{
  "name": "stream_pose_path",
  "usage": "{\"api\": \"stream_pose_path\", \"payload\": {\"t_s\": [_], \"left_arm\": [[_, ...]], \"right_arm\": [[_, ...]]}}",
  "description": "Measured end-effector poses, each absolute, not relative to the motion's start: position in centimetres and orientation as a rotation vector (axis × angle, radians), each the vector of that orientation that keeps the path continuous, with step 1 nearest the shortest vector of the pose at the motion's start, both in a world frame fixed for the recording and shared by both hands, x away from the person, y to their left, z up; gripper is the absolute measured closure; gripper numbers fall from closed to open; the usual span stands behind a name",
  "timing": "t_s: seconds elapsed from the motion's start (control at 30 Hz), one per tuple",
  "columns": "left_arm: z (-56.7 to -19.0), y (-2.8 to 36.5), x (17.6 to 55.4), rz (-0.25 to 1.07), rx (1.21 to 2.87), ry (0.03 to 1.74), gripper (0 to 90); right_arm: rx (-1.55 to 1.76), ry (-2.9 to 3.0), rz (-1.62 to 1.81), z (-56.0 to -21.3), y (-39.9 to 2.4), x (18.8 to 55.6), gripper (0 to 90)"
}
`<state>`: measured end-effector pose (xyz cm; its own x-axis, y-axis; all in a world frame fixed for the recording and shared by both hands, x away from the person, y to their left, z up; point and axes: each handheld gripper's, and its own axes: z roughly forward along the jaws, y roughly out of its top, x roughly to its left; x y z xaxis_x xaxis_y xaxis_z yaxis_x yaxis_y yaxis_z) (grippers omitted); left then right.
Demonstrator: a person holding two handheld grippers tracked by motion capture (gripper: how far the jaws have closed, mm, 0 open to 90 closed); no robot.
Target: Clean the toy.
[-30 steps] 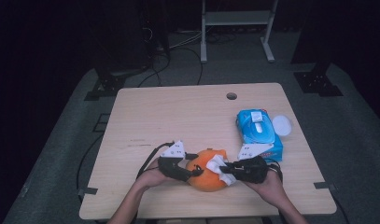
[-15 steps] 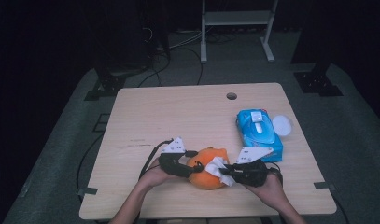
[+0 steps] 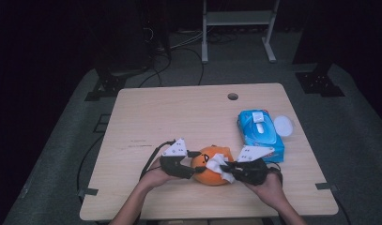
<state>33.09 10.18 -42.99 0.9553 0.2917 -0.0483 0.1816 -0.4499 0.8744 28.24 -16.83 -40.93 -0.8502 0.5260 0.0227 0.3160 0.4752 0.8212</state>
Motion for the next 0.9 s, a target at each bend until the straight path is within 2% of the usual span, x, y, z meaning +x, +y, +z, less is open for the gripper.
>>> {"api": "stream_pose_path", "payload": {"t_s": [0.2, 0.53, 0.9], "left_arm": [[-43.3, 10.7, 33.5, 0.124, 2.055, 0.373, 41.6], [-43.8, 11.4, 34.2, 0.111, 2.029, 0.44, 39.3], [-43.7, 10.7, 33.6, 0.135, 2.06, 0.383, 37.1]], "right_arm": [[0.614, 2.53, 1.287, -41.0, -14.7, 27.5, 82.8], [0.786, 2.478, 1.274, -41.4, -19.3, 28.6, 82.8], [0.635, 2.529, 1.264, -41.0, -15.7, 28.1, 82.8]]}}
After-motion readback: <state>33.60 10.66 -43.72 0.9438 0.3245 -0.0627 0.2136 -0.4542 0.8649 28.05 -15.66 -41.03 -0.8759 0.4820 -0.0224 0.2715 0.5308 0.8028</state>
